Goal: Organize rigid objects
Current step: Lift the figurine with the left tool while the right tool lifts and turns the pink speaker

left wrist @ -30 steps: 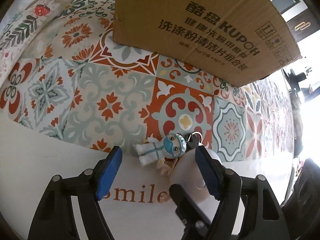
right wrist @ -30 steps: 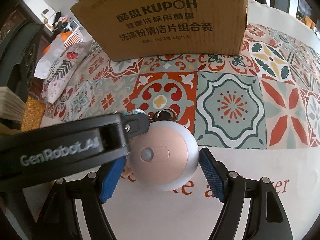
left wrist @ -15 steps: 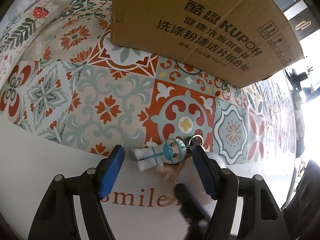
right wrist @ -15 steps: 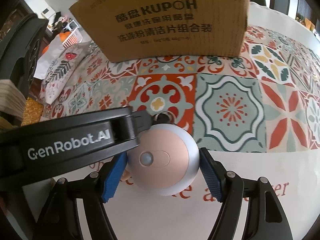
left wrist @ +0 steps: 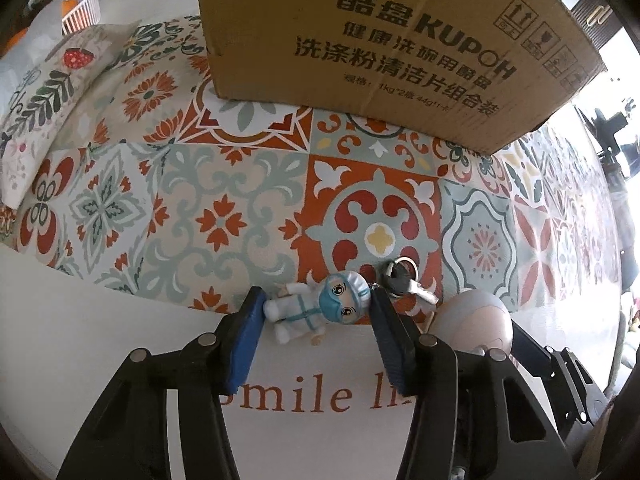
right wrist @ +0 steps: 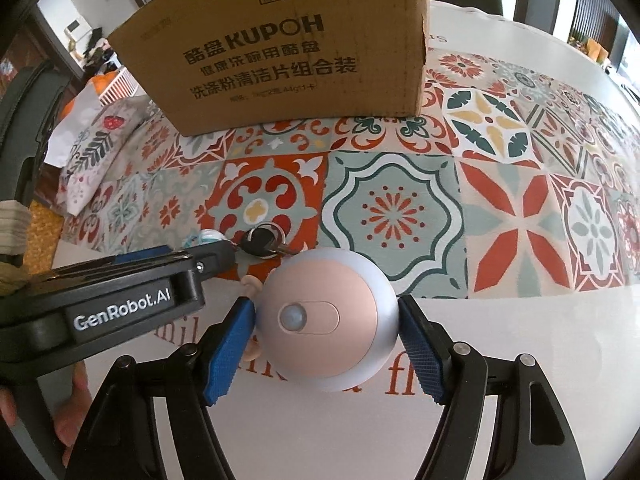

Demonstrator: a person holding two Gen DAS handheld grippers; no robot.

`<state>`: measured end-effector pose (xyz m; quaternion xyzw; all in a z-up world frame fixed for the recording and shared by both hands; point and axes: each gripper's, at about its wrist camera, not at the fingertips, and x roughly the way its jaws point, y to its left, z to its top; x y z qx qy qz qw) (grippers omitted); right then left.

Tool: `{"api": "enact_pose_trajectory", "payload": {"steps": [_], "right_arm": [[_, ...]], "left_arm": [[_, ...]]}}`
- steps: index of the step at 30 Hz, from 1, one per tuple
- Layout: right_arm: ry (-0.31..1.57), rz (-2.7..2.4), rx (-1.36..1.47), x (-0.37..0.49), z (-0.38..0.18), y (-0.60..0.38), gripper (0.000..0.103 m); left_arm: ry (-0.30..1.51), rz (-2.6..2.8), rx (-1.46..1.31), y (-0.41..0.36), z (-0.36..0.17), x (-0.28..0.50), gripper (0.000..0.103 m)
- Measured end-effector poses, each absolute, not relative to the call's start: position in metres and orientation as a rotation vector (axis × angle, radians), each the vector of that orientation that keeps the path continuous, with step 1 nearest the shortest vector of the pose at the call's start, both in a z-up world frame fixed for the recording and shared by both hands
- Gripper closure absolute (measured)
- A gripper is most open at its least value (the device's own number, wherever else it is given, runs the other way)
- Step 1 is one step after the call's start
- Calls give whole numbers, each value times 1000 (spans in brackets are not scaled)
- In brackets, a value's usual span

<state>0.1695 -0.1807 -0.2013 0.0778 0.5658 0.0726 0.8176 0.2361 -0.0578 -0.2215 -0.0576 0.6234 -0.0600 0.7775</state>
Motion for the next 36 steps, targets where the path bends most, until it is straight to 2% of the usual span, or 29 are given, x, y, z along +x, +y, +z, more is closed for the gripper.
{"api": "enact_pose_trajectory", "payload": {"steps": [20, 36], "right_arm": [[1140, 135, 168, 156, -185, -197, 30], [989, 145, 123, 157, -116, -188, 30]], "left_arm": [[1193, -185, 20, -43, -180, 194, 51], [1042, -197, -5, -27, -108, 186, 51]]}}
